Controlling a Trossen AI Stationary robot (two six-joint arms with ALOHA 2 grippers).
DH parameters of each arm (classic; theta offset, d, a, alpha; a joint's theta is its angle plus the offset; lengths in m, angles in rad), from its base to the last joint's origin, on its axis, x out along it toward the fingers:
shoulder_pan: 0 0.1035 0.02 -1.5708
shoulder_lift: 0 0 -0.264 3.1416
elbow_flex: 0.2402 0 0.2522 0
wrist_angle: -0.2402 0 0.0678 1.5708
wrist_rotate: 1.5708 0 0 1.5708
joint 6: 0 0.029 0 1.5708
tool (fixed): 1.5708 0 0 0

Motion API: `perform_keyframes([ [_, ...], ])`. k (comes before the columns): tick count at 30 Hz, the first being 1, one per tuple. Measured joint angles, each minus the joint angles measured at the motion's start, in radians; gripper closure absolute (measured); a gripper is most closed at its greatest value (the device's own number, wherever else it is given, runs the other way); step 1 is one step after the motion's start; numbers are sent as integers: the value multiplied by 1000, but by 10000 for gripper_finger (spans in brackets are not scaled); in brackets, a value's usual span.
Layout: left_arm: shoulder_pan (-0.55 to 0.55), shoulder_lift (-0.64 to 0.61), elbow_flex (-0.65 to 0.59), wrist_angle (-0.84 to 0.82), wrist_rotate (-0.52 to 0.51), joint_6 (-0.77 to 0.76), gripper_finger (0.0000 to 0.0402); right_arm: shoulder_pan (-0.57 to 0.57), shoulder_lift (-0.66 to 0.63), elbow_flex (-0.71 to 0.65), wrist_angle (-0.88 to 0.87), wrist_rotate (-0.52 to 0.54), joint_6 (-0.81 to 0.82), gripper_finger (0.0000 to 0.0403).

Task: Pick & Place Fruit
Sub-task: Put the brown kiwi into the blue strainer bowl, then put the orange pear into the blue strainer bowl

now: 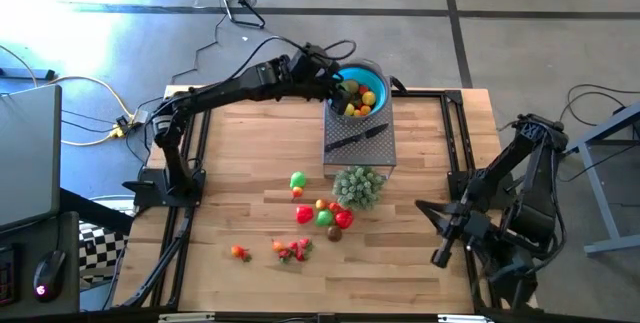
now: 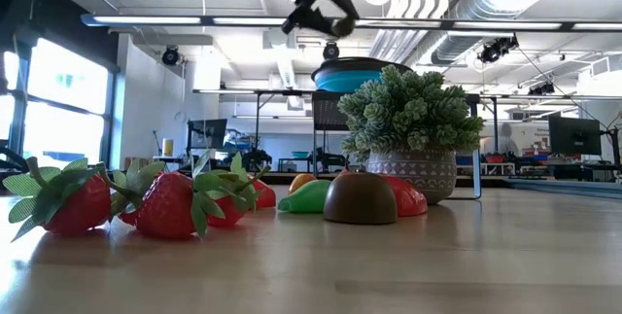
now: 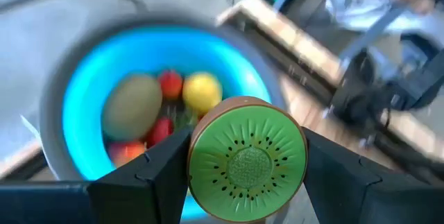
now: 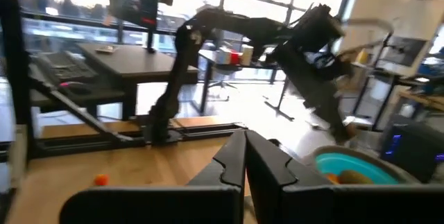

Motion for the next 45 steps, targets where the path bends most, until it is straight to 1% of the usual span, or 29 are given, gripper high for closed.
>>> perform_keyframes([
  [6, 9, 49, -1, 4, 10, 20, 177, -78, 0, 0, 0, 1, -6, 398],
  [12, 15, 64, -1, -4, 3, 44, 177, -134, 0, 0, 6, -12, 0, 398],
  [15, 16, 64, -1, -3, -5, 46, 177, -155, 0, 0, 16, -44, 0, 398],
  [18, 21, 64, -1, -8, -45, 62, 177, -177, 0, 0, 15, -79, 0, 398],
  [22, 30, 64, -1, -32, -65, 69, 177, -202, 0, 0, 16, -110, 0, 398],
  [32, 48, 88, 1, -33, -64, 72, 175, -225, 0, 0, 16, -113, -5, 398],
  [40, 48, 90, 0, -9, -65, 79, 149, -225, 0, 0, 16, -112, -7, 398],
  [45, 48, 90, 0, 0, -66, 97, 143, -225, 0, 0, 15, -113, -7, 398],
])
